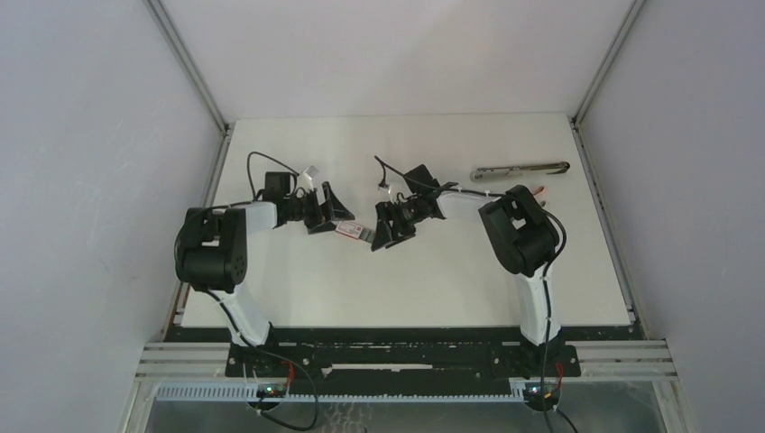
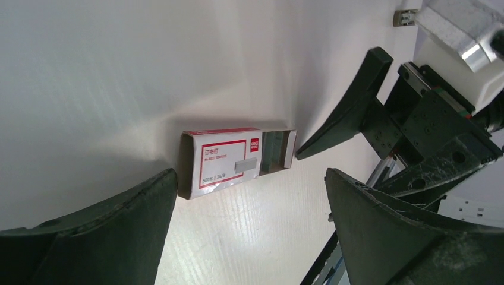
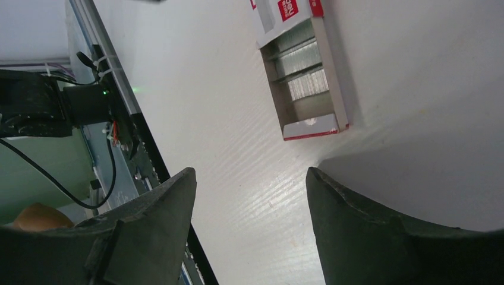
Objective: Unload the staples from the stapler
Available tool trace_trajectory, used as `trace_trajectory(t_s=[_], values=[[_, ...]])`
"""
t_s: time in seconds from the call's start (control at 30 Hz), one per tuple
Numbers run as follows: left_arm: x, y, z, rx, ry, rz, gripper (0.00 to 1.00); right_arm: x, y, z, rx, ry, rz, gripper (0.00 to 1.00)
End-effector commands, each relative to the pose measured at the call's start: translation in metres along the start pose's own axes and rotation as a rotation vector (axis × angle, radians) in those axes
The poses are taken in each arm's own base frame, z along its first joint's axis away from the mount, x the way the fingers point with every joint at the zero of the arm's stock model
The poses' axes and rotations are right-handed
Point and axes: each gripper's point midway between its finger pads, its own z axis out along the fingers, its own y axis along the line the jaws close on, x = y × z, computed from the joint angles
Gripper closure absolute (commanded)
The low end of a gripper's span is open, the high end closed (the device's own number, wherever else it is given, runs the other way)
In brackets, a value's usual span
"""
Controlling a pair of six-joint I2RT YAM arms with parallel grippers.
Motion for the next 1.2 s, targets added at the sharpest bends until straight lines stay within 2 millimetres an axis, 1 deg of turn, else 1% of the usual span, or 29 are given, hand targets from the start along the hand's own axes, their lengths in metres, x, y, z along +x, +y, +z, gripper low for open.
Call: trace_trajectory(t_s=[0.0, 0.2, 0.67, 0.8, 1.17], values=[[0.005, -0.007, 0.008, 0.036, 0.032, 0.042, 0.0, -0.022, 0.004, 0.005, -0.03, -0.043, 0.01, 0.32], [0.013, -0.009, 0.014, 0.046, 0.062, 0.044, 0.0, -0.033, 0.0, 0.011, -0.022, -0.055, 0.004, 0.32], [0.017, -0.007, 0.019, 0.046, 0.08, 0.036, 0.0, -0.049, -0.01, 0.018, -0.004, -0.066, -0.027, 0.32], [0.02, -0.008, 0.021, 0.047, 0.088, 0.034, 0.0, -0.053, -0.009, 0.022, -0.009, -0.071, -0.039, 0.32], [0.024, -0.009, 0.024, 0.053, 0.102, 0.03, 0.0, -0.055, -0.003, 0.03, -0.042, -0.07, -0.048, 0.32]])
